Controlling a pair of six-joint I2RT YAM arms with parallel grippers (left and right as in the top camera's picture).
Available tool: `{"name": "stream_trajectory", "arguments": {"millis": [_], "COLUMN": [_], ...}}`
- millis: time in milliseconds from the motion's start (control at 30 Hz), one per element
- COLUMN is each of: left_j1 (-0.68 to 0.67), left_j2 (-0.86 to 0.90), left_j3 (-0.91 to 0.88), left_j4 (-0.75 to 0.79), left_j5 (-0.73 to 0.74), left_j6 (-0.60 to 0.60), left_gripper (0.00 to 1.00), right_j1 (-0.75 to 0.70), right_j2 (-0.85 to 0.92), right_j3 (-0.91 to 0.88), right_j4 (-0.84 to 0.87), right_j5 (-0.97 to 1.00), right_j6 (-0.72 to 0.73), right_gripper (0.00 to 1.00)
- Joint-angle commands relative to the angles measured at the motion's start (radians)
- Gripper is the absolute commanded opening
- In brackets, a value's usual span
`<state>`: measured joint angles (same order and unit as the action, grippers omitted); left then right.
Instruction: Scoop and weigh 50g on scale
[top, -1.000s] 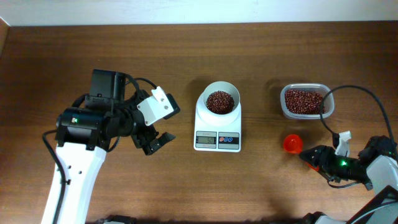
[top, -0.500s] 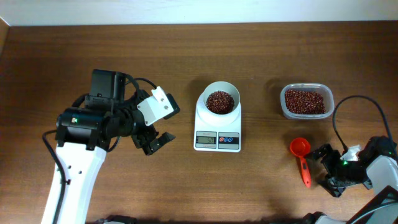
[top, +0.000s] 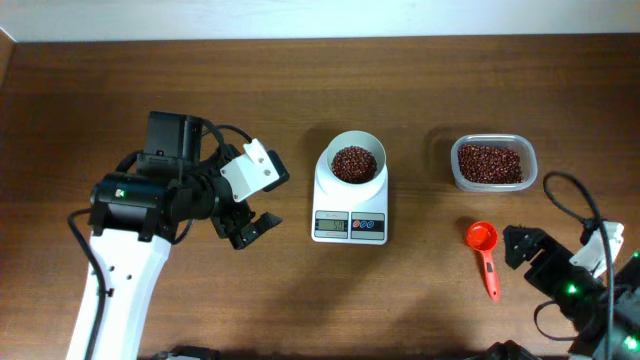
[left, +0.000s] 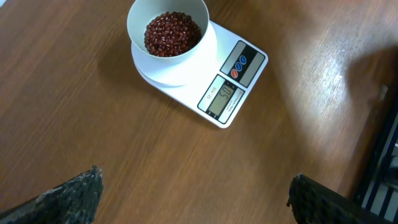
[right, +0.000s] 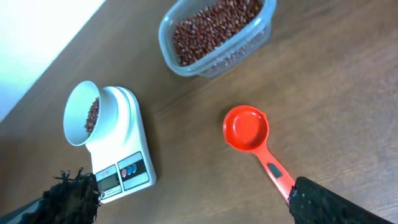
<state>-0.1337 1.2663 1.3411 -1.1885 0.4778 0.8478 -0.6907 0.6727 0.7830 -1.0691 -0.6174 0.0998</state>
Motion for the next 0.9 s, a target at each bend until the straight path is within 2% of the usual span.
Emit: {"name": "stream_trajectory", "arguments": {"millis": [0,367,467,633,867], "left_j1": [-0.001,-0.001,-0.001,-0.001,-0.001], "left_j2": [-0.003,-0.003,-0.003,-0.003,-0.003], "left_j3": [0.003,0.003,0.003,0.003,0.003], "left_j4": [-0.001,-0.001,-0.001,-0.001,-0.001], "left_j5": [0.003,0.003,0.003,0.003,0.003], "left_j6": [-0.006,-0.006,-0.006,-0.006,-0.006], "left_gripper": [0.99,0.99,0.99,0.99,0.99], "right_j1": [-0.004,-0.002,0.085,0.359,0.476], "right_j2": [-0.011,-0.009,-0.027,-0.192,-0.406], "right_j3": [0.016,0.005,-0.031,-0.181,-0.442], "right_j4": [0.002,-0.054,-0.032,0.270,0.612], "right_j5": [-0.026,-0.026,-0.012,0.066,0.073], "right_j6": [-0.014,-0.014,-0.014,-0.014,-0.014], "right_gripper": [0.99,0.99,0.99,0.99,0.99]}}
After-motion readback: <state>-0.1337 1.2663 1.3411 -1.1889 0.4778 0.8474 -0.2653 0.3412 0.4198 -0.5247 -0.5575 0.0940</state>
